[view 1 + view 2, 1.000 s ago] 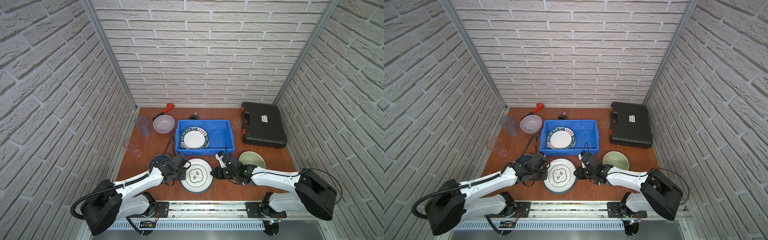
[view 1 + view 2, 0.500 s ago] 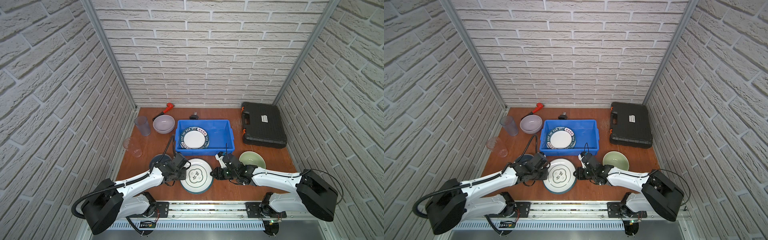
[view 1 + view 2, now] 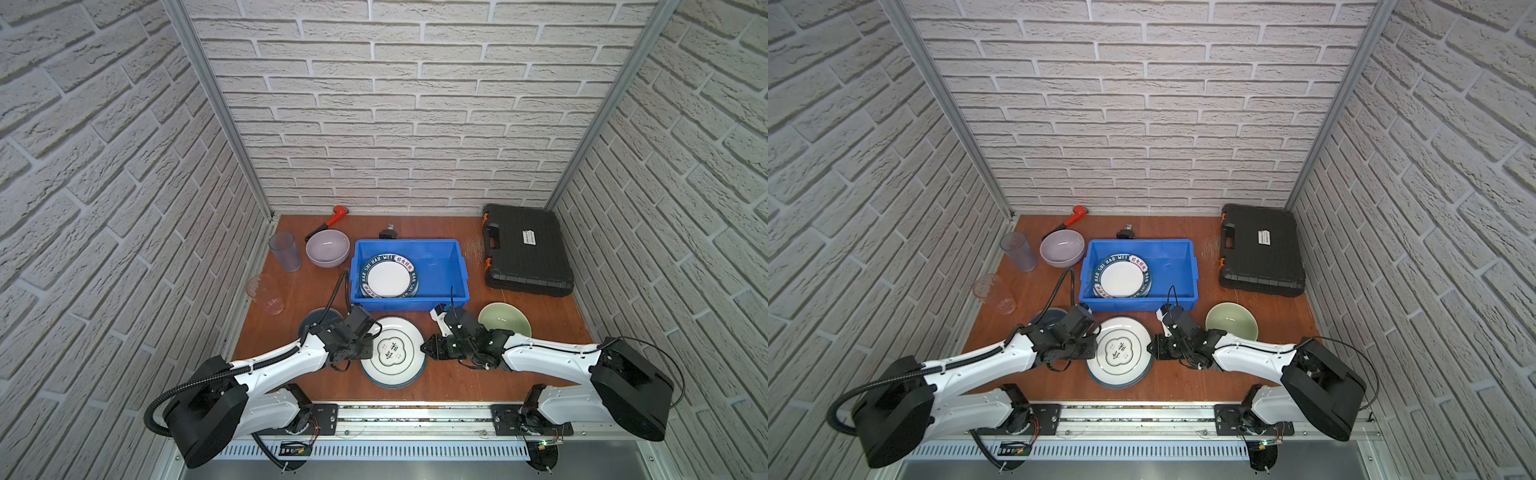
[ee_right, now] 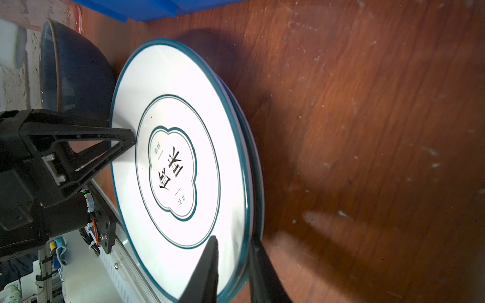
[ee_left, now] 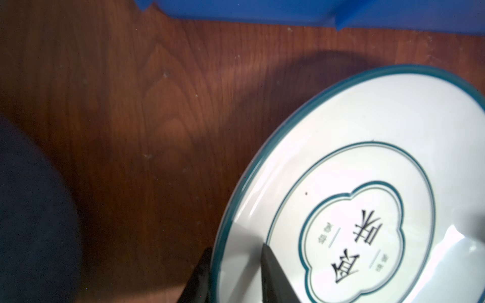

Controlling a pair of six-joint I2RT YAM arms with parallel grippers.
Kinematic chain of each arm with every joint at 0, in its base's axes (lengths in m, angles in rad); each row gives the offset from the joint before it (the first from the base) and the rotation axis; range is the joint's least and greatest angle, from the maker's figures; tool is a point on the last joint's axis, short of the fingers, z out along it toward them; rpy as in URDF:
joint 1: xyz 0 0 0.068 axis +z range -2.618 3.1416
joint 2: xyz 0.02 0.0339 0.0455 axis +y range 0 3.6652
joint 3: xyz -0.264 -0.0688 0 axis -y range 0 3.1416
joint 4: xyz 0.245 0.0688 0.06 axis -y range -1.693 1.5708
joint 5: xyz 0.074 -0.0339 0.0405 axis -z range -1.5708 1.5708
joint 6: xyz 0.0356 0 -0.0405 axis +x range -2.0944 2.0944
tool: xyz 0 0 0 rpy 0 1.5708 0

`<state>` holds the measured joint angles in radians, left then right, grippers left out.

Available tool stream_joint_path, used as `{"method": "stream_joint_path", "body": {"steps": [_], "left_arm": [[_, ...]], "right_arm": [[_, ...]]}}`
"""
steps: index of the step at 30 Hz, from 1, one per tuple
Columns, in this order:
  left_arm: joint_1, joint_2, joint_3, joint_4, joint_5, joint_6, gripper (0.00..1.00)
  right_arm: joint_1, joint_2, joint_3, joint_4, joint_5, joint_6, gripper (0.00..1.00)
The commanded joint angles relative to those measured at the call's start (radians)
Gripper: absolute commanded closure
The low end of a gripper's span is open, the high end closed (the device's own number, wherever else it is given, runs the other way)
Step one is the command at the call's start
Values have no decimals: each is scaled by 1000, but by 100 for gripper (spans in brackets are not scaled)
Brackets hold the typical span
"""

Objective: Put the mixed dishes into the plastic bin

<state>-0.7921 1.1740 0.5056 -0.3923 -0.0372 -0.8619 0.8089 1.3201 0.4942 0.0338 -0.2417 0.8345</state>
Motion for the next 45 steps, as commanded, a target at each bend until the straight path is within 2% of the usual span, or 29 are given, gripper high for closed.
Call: {"method": "stream_joint_path", "body": {"steps": [1,7,15,23,28,33,38,45], "left_arm": [[-13,33,-6,137,100,-9,68],[-13,31,-38,161,96,-29,63],[-13,37,-45,184,88,-35,61],[-14,40,-25,192,89,-29,63],[-13,60,7,198,91,-25,63],[-13,58,17,183,90,-21,63],[-13,31,37,148,79,-15,62],[-13,-22,127,41,48,30,53]], "right_arm": [[24,-2,41,226,-102,7,78],[24,-71,-4,271,-106,14,78],[23,-151,-20,221,-87,-13,75],[24,-88,-7,265,-108,-4,75],[24,-25,27,213,-89,-12,75],[24,-26,33,159,-50,-10,81],[23,-63,49,64,-7,-26,93],[18,-107,114,-81,6,-80,94]]}}
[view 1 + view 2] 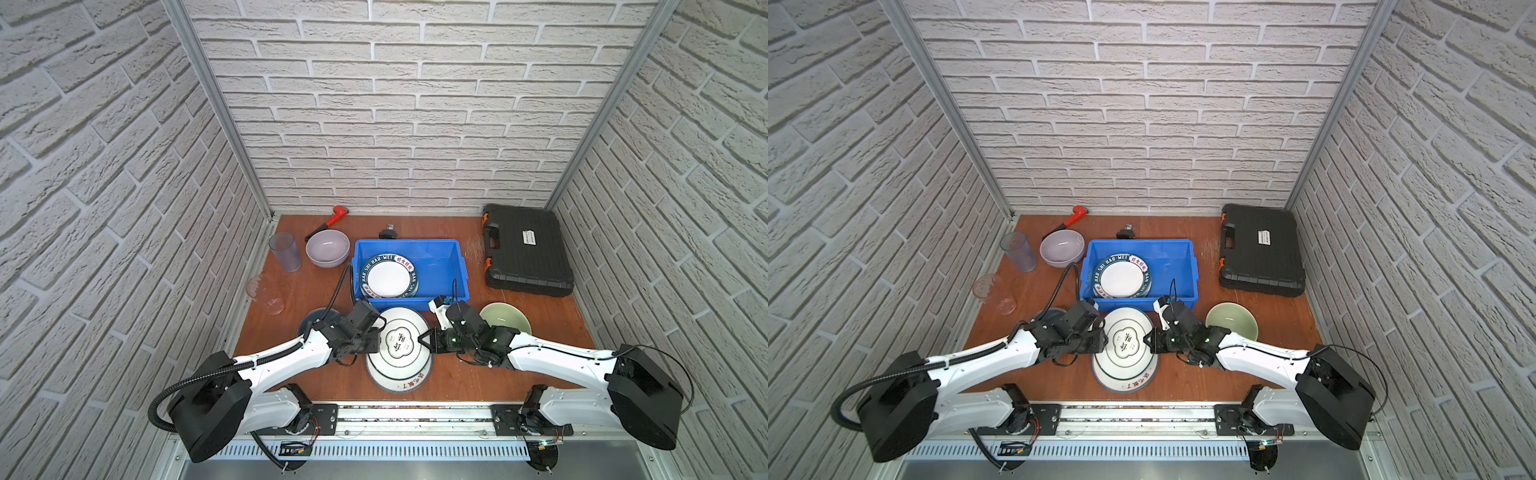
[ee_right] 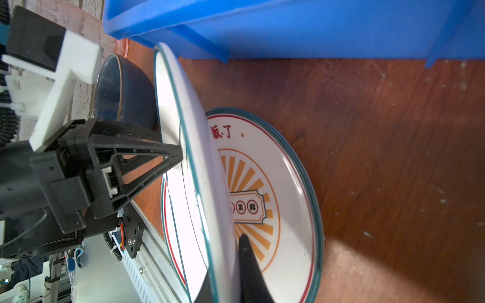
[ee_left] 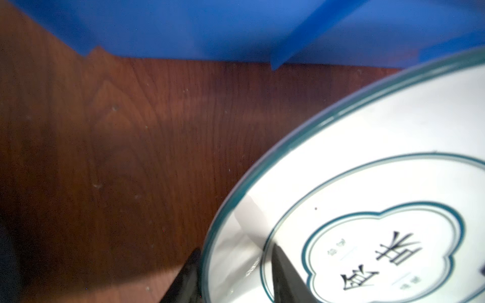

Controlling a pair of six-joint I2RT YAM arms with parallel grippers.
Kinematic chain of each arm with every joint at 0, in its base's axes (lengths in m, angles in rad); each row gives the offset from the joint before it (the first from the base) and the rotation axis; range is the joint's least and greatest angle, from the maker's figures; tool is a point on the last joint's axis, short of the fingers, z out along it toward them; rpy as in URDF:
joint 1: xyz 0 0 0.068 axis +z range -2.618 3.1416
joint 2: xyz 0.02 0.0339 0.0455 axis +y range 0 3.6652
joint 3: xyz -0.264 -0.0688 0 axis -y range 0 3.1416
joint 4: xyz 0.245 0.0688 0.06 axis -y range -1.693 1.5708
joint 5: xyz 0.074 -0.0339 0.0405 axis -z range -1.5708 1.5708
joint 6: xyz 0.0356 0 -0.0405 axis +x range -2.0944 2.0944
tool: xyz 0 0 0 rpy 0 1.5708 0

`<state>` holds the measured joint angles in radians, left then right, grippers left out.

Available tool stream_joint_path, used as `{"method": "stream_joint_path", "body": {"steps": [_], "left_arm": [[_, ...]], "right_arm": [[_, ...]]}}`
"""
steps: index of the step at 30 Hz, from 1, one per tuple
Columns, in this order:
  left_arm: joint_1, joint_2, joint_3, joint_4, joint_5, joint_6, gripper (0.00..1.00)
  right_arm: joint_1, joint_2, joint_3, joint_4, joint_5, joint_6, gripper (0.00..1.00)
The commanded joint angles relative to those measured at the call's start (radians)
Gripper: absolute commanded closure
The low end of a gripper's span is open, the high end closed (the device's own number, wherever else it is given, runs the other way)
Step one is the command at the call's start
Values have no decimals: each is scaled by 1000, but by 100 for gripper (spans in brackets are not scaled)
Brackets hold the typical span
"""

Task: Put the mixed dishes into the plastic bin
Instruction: 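Lift the white green-edged plate upright with the right gripper toward the bin while left releases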

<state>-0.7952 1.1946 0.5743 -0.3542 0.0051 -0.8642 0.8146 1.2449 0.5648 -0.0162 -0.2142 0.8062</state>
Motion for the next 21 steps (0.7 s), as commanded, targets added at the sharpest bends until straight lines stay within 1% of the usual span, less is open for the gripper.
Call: {"method": "stream_joint_path", "body": {"steps": [1,6,8,10,13,16,19,21], "left_arm": [[-9,-56,72,-17,-1,41,52],[7,-131,134,-124,-34,84,46],[28,-162,162,-167,-37,106,44],[69,-191,188,-197,-29,135,43],[174,-217,227,-235,15,183,43],[291,-226,277,-244,70,234,43],[389,-188,329,-244,124,284,44],[438,-145,358,-238,143,315,45]], "right_arm": [[10,-40,61,-60,-22,-69,94],[-6,-83,149,-209,-26,-148,94],[-20,-102,186,-248,-37,-175,94],[-41,-118,219,-278,-40,-194,94],[-98,-117,288,-322,-53,-222,94],[-165,-84,370,-347,-59,-248,94],[-224,-29,452,-337,-65,-255,94],[-249,19,510,-330,-53,-264,94]]}}
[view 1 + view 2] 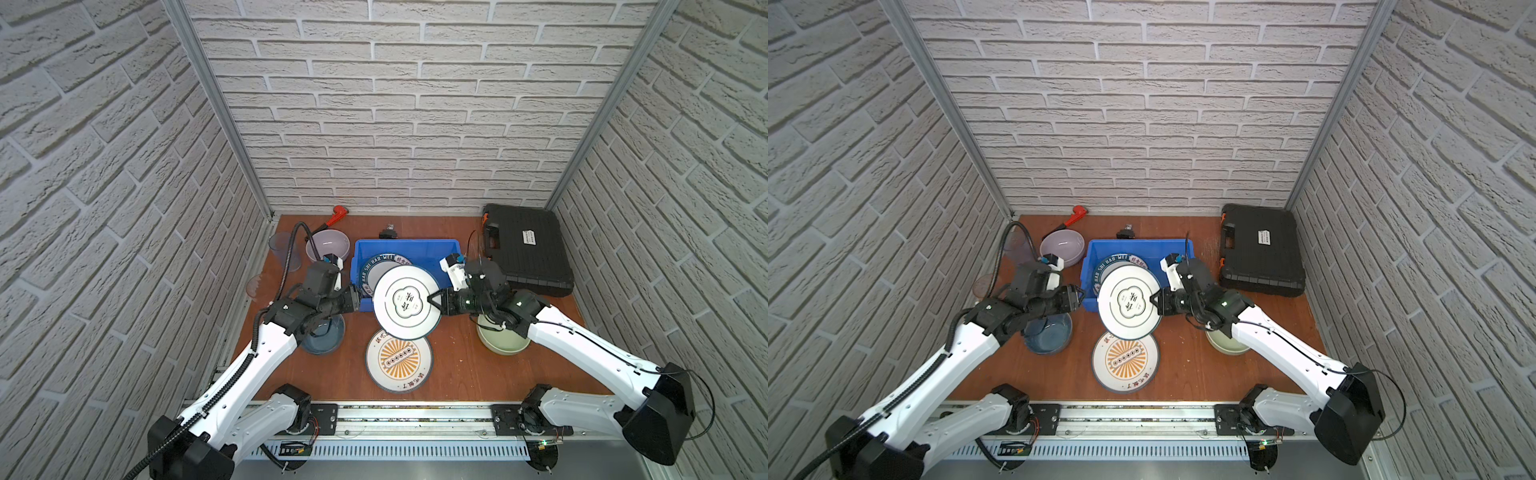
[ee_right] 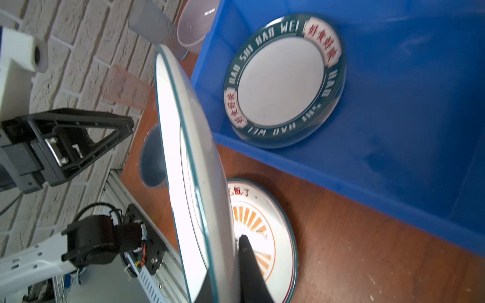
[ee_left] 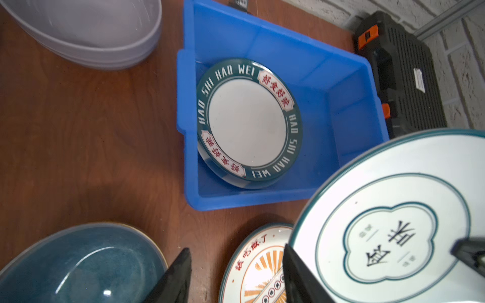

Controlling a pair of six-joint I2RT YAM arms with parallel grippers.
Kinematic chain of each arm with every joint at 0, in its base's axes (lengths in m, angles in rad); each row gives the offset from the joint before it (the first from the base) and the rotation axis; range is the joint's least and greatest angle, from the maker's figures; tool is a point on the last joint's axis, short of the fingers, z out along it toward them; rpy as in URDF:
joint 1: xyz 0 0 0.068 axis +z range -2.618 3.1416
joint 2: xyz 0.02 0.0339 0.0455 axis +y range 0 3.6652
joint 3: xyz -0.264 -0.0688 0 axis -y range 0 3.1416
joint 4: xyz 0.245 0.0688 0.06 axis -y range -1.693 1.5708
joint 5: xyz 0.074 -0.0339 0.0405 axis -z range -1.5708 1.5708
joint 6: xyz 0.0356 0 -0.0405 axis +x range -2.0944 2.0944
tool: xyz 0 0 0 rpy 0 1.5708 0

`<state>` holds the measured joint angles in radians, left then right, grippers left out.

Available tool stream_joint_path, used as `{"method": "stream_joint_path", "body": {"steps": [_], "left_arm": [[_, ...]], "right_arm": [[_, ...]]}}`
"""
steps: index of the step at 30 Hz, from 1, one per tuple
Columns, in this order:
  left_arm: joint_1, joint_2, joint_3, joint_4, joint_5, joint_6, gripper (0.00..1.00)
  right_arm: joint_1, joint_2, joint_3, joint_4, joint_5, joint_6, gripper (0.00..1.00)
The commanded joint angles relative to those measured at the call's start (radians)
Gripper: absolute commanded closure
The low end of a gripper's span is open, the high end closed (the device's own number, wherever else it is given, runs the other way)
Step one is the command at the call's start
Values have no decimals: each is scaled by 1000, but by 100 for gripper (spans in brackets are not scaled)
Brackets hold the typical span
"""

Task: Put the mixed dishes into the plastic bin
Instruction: 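Lift the white green-edged plate upright with the right gripper toward the bin while left releases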

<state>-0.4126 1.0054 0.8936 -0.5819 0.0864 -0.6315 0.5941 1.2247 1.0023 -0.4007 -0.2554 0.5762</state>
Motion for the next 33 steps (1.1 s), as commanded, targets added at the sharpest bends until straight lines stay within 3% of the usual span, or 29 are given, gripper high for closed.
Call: {"method": "stream_joint_path", "body": {"steps": [1,6,14,33], "left_arm": [[74,68,52,-7,64,95,46],[132,169,71,79,76,131,48],[179,289,71,200,125,115,49],[179,404,62,256,143,100,59]], "right_arm": [[-37,64,101,58,-5,-37,94],[-62,222,274,74,50,-56,94],[-79,462,405,240,25,-21,94],[-80,656,392,376,1,66,94]]}}
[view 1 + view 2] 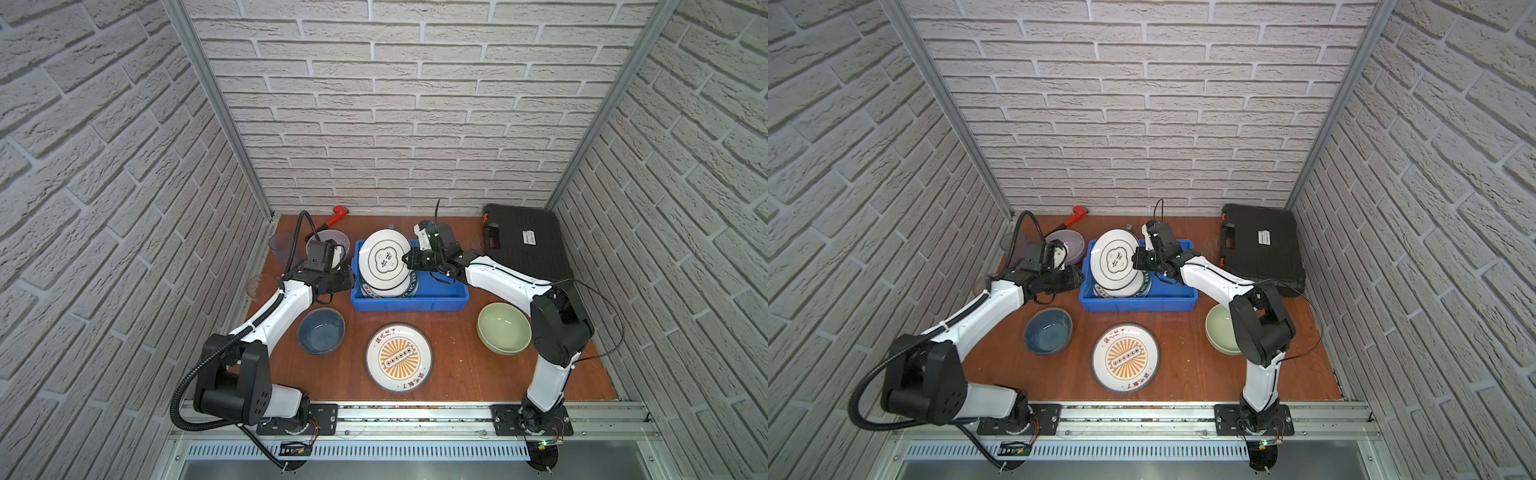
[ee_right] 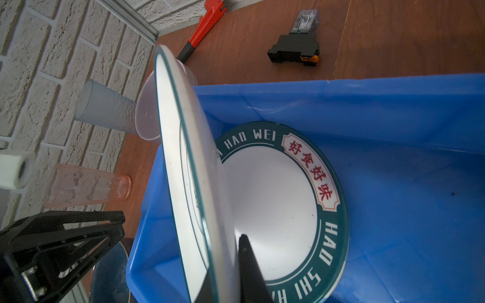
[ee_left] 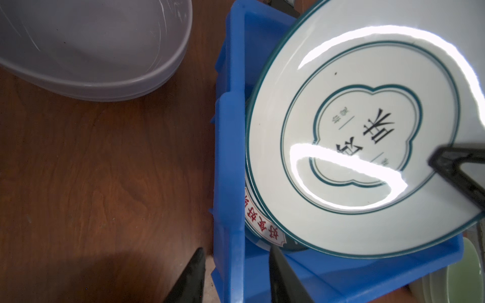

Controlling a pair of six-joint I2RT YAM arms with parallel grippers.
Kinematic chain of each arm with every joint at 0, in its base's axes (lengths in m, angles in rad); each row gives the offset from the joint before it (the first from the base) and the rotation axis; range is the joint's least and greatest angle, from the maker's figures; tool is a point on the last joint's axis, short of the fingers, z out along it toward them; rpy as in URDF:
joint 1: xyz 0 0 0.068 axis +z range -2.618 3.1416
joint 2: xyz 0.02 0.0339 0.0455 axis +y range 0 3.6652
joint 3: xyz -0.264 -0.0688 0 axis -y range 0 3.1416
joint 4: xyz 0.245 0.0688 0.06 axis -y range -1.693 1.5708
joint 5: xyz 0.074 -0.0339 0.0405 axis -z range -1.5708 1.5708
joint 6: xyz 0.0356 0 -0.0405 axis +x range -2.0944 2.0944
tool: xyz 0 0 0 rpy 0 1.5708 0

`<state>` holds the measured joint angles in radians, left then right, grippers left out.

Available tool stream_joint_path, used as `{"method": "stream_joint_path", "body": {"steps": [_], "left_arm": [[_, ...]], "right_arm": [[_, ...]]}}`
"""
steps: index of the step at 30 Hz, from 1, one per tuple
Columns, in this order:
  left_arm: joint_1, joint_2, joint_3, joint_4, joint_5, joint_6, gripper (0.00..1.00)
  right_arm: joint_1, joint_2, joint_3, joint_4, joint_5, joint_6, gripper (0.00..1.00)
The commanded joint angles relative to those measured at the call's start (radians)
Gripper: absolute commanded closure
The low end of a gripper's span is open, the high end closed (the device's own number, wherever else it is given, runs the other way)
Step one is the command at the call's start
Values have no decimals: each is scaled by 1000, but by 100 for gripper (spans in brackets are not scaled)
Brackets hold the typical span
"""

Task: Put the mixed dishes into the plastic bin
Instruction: 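Lift the white green-edged plate upright with the right gripper toward the bin while left releases, then lower the white green-edged plate flat into the blue bin with the right gripper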

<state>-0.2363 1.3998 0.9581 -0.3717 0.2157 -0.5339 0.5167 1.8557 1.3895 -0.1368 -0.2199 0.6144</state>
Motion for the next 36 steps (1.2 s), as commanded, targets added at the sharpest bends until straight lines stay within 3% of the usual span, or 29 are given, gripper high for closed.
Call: {"method": "stream_joint_path", "body": {"steps": [1,18,27,36], "left_arm": [[1,11,-2,48,14,3,59],[-3,36,-1,48,20,9,60],[-8,42,-6,52,25,8,60],[-11,37,-9,48,22,8,61]], "right_arm": [[-4,30,3,115,-38,30,94],[-2,89,-20,140,-65,62,92],[-3,103,-27,100,-68,42,77],[-3,106,5,-45,-8,-32,69]]}}
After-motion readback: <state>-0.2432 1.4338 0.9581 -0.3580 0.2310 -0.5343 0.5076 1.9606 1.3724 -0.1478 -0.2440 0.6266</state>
